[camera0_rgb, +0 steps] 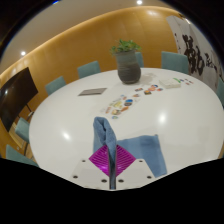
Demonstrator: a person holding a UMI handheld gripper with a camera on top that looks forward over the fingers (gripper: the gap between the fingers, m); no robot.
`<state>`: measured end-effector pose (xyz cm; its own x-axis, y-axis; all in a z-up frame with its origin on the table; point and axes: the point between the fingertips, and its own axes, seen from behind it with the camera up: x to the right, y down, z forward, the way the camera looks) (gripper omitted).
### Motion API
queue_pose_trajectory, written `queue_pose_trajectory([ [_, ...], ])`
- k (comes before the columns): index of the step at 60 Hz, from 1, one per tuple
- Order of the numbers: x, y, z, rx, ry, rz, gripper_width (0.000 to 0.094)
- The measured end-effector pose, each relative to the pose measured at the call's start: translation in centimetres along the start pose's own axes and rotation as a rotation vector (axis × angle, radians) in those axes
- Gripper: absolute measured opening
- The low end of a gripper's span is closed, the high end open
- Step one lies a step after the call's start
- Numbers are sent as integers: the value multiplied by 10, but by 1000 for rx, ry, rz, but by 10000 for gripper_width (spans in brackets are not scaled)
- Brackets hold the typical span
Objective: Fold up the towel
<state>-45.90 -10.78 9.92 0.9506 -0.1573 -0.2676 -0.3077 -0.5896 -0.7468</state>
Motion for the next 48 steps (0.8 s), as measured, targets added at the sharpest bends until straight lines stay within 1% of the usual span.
queue_pose_trajectory([
  [2, 27, 8, 4, -13, 55, -7, 68],
  [3, 53, 13, 11, -13, 69, -13, 76],
  [4, 56, 15, 13, -15, 99, -12, 88],
  [6, 77, 20, 15, -20, 148, -20, 147],
  [9, 109, 24, 14, -29, 228, -41, 330],
  [13, 137, 23, 6, -32, 270, -82, 682],
  [15, 141, 18, -1, -18, 277, -97, 834],
  [16, 143, 15, -5, -13, 280, -104, 886],
  [19, 146, 9, -23, -3, 290, -135, 861],
  [24, 145, 0, -56, 20, 320, -192, 870],
  [28, 135, -4, -87, 20, 331, -228, 869],
  [40, 94, -4, -163, 49, 328, -260, 868],
  [48, 73, -4, -192, 71, 319, -276, 867],
])
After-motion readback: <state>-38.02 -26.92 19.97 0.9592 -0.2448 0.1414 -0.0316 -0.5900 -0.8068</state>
